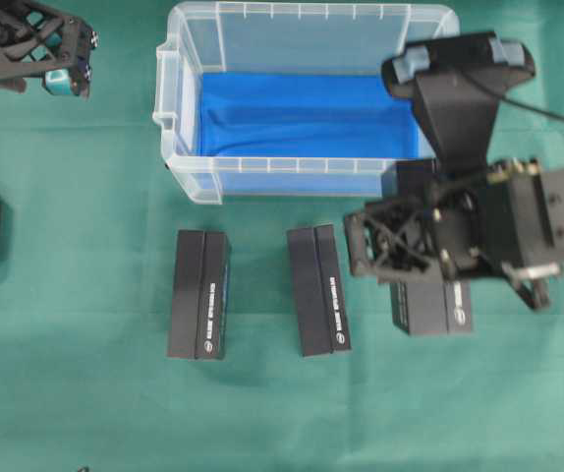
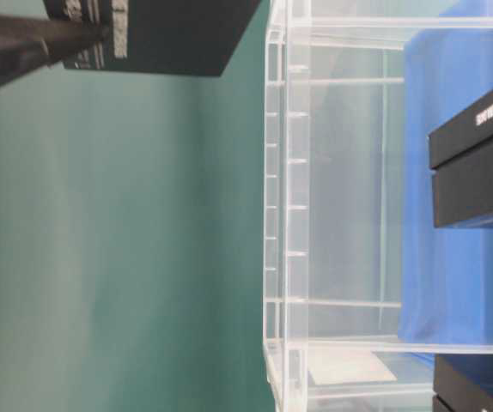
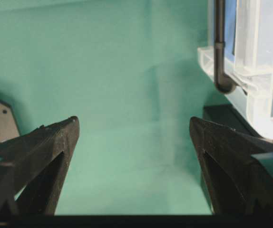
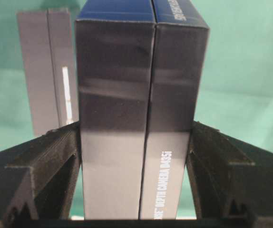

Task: Take out the box from the case.
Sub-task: 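Carry the box forward and lower it onto the cloth right of the others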

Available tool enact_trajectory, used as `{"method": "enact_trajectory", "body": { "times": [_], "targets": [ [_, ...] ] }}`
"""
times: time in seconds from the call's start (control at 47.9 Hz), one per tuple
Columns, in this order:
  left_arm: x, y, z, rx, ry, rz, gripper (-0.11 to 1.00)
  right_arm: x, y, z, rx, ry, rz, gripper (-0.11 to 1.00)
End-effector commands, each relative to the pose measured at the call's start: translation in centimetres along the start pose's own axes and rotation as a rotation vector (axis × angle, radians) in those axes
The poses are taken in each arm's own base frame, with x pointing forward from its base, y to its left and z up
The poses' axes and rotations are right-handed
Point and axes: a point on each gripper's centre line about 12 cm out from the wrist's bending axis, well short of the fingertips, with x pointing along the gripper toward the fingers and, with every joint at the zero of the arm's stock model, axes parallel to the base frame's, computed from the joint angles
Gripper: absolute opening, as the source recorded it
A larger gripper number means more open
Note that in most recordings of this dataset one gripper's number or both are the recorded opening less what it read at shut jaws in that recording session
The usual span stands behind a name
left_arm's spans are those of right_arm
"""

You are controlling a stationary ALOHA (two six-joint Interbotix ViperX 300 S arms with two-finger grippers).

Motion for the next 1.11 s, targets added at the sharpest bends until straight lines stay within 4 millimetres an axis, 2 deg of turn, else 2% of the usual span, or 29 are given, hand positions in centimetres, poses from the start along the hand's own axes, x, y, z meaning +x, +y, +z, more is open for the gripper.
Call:
{"method": "enact_trajectory", "body": {
  "times": [0.0, 0.23, 0.501, 0.835, 1.086],
  "targets": [
    [-0.6, 0.0, 0.0, 0.002, -0.007, -0.017, 1.00, -1.3, -0.6, -0.2, 0.003, 0.011, 0.031, 0.65],
    [-0.6, 0.0, 0.0, -0.003, -0.007, -0.017, 1.00, -0.4, -0.6, -0.3, -0.002, -0.001, 0.010, 0.65],
    [-0.6, -0.1, -0.1, -0.003, -0.007, -0.017, 1.00, 2.5, -0.5, -1.6, -0.006, 0.005, 0.009, 0.65],
    [-0.7, 0.1, -0.1, -0.003, -0.003, -0.011, 1.00, 9.3, -1.2, -4.2, 0.019, 0.078, 0.014, 0.65],
    [-0.6, 0.1, -0.1, -0.005, -0.003, -0.009, 1.00, 13.2, -2.0, -4.7, 0.037, 0.090, 0.022, 0.65]
  ]
}}
